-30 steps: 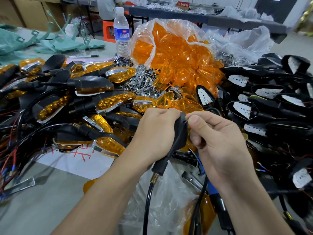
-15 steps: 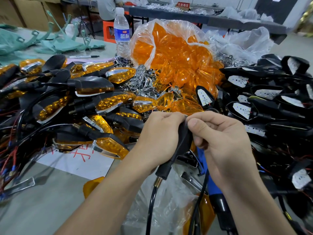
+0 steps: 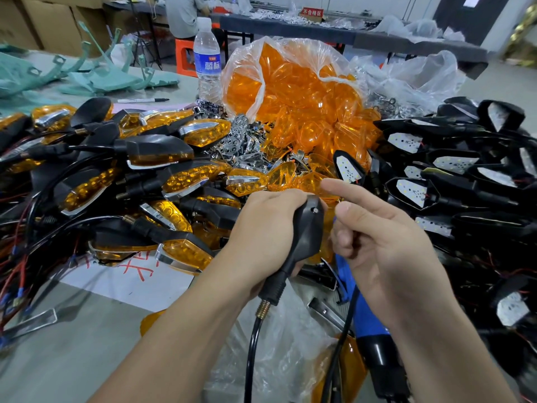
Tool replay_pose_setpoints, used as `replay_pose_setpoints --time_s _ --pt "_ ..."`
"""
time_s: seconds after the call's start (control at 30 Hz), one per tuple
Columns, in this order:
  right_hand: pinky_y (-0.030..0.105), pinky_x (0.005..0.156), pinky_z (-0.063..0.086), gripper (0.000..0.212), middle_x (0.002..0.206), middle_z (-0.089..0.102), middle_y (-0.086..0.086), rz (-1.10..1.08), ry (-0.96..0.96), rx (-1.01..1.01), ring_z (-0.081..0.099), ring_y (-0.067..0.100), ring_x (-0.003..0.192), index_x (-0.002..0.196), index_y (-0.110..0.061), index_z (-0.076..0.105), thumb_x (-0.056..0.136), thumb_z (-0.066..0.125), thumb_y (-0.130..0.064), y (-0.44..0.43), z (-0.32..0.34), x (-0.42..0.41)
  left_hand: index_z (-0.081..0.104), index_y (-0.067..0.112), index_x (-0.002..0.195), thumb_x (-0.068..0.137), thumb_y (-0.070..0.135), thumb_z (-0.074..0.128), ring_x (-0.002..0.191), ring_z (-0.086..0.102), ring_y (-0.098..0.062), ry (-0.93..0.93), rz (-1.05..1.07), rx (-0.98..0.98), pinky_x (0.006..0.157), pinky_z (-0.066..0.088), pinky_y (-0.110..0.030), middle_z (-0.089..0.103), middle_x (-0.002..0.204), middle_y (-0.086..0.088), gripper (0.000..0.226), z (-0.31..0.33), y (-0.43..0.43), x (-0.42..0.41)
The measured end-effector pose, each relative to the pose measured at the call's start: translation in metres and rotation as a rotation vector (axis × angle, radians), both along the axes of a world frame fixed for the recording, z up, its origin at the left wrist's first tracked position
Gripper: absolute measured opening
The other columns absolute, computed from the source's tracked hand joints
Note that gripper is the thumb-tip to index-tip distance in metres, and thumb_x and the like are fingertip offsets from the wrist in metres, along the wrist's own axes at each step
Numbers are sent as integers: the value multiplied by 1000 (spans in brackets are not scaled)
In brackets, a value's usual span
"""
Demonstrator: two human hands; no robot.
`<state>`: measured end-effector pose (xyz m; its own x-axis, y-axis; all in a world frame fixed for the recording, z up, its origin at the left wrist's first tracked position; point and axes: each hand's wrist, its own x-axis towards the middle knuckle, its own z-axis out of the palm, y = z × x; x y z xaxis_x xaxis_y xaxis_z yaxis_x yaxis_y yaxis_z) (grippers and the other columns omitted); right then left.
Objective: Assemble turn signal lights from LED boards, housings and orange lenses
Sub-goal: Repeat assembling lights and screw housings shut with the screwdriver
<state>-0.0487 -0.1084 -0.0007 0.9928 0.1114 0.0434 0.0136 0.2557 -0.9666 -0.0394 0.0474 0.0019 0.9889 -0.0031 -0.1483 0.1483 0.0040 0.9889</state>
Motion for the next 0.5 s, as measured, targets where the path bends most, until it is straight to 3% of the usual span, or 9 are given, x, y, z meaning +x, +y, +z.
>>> replay_pose_setpoints --time_s 0.1,0.2,0.33,0.5 --pt "22 56 40 22 56 50 1 -94 -45 -49 45 11 55 107 -18 81 94 65 -11 -5 0 1 65 -11 102 102 27 50 36 48 -23 14 -7 -11 36 37 -21 56 73 -24 41 1 1 1" --pt "18 53 44 21 56 52 1 -117 -88 -76 47 10 55 107 -20 81 88 72 -23 -1 0 0 66 5 73 101 29 52 43 49 -23 -7 1 19 39 38 -24 52 67 -16 40 1 1 0" --pt "13 49 41 37 52 47 -1 -57 -53 -160 43 8 49 117 -23 75 81 69 -32 10 -4 1 57 -11 87 102 30 51 49 48 -25 -87 -13 124 46 38 -34 52 65 -18 43 0 -3 -1" --pt "16 49 39 31 53 46 2 -11 -96 -270 41 10 51 108 -33 80 82 64 -28 6 -5 4 54 -13 87 102 27 49 53 47 -27 -107 -33 170 51 37 -40 49 66 -18 43 -2 -3 -2"
